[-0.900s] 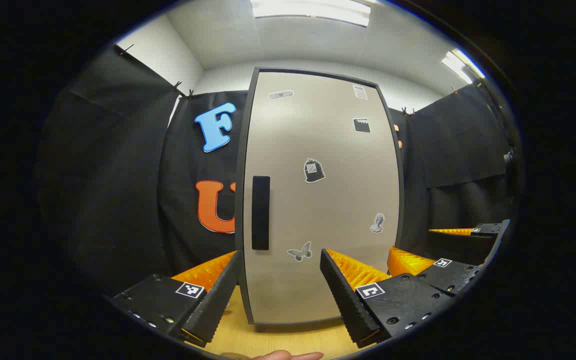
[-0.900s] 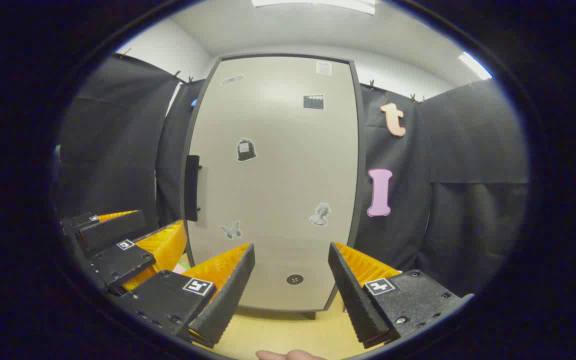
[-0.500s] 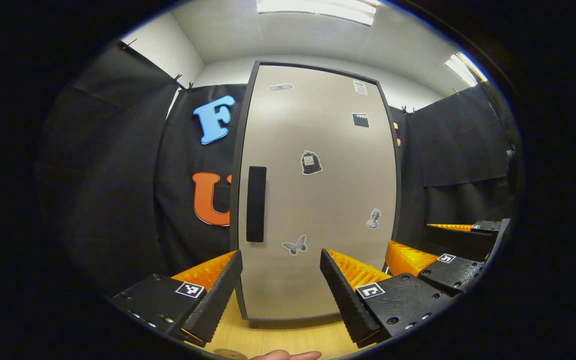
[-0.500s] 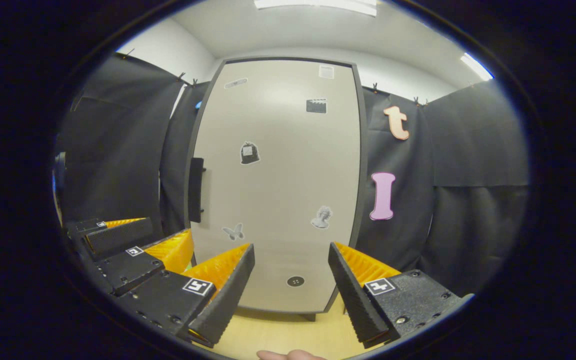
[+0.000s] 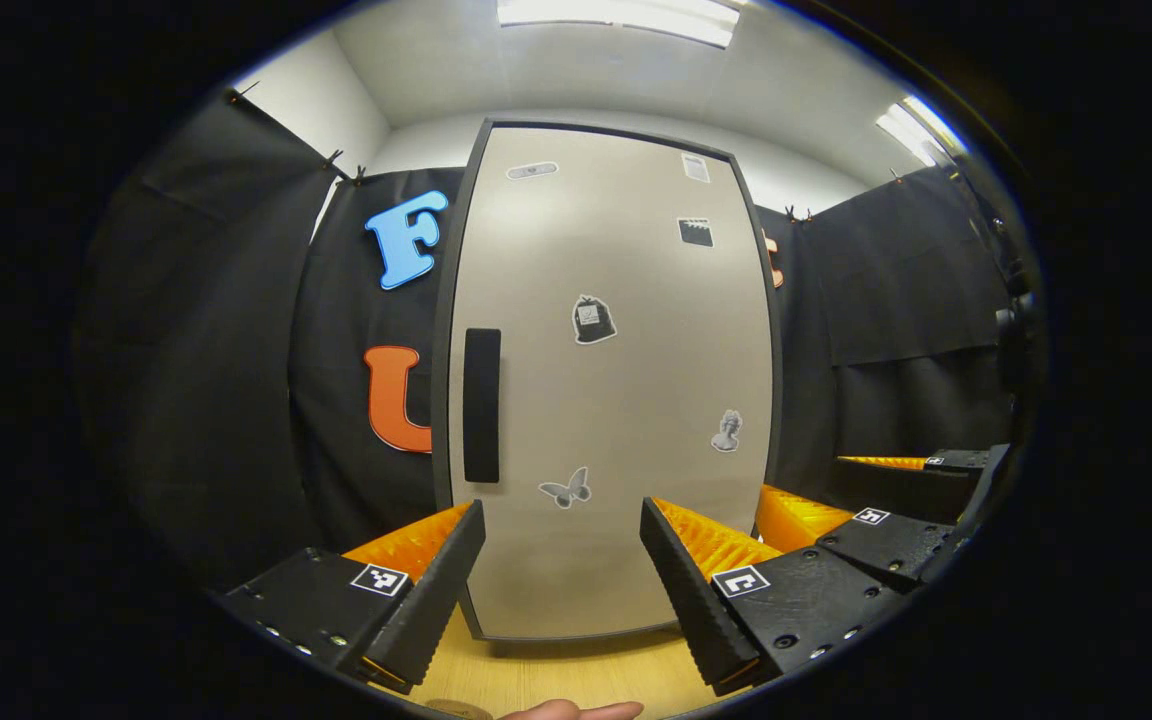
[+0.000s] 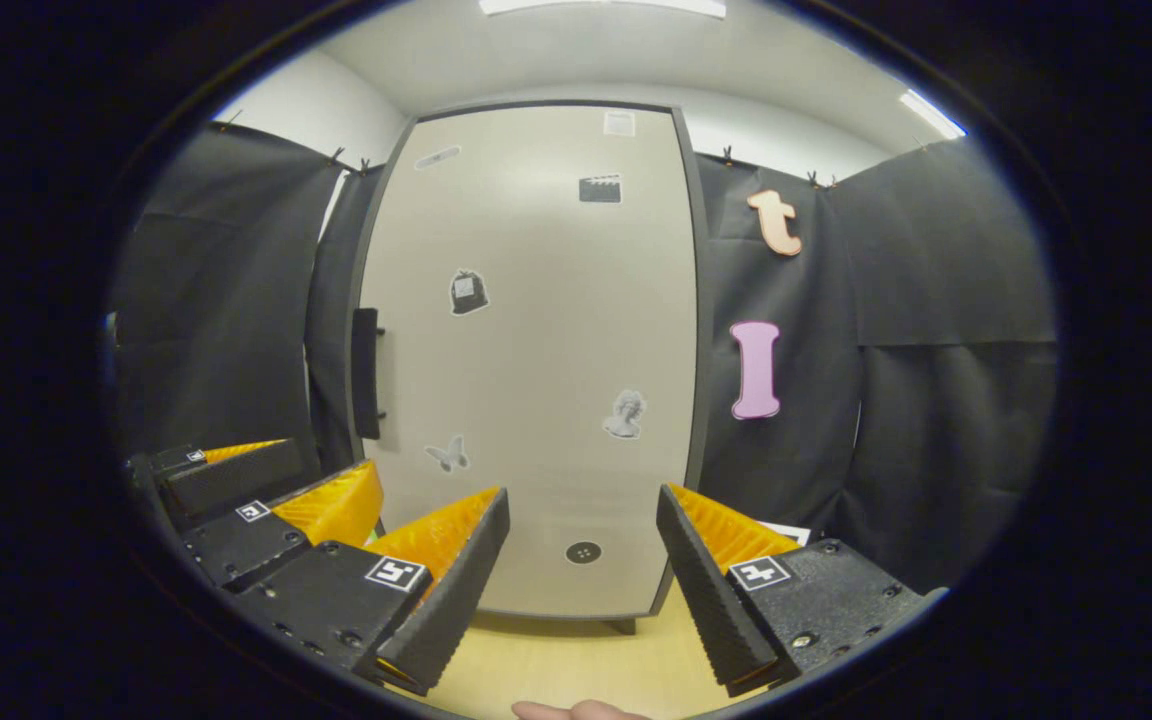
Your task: Open the cabinet door with the right hand, grasp the bottle in the cabinet with the left hand and place it on the coaster, then close the cabinet door with the right hand.
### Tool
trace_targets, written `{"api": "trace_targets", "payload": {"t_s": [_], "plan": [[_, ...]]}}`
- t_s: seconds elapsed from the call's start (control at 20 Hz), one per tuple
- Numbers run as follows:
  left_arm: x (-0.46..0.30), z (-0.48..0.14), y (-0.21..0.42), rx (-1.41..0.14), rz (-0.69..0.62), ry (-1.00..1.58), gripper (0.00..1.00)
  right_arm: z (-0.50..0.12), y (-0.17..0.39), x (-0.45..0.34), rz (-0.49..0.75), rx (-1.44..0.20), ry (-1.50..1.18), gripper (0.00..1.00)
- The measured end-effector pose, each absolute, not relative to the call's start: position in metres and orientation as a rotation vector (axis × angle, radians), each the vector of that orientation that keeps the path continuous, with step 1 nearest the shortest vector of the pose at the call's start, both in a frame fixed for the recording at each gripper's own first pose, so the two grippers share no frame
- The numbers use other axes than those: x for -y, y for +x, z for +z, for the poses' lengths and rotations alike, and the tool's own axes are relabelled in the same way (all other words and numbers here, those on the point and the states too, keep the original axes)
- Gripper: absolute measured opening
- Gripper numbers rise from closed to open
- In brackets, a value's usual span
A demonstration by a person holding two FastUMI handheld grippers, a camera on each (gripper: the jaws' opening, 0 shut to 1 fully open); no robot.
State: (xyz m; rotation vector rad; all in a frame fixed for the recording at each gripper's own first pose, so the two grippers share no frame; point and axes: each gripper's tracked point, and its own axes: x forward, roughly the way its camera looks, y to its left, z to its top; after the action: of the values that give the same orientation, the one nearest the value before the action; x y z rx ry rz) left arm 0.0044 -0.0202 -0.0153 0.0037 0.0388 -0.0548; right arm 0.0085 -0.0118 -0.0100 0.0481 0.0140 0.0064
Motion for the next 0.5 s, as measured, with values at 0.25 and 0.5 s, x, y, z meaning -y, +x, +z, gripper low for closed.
{"api": "trace_targets", "payload": {"t_s": [0.25,0.5], "plan": [[0.005,-0.011,-0.009,-0.024,-0.044,0.051,0.95,-0.006,0.028,-0.008,0.062,0.0,0.015,0.96],[-0.021,-0.01,-0.02,-0.054,-0.035,0.054,0.93,-0.001,0.056,-0.045,0.147,0.0,0.023,0.95]]}}
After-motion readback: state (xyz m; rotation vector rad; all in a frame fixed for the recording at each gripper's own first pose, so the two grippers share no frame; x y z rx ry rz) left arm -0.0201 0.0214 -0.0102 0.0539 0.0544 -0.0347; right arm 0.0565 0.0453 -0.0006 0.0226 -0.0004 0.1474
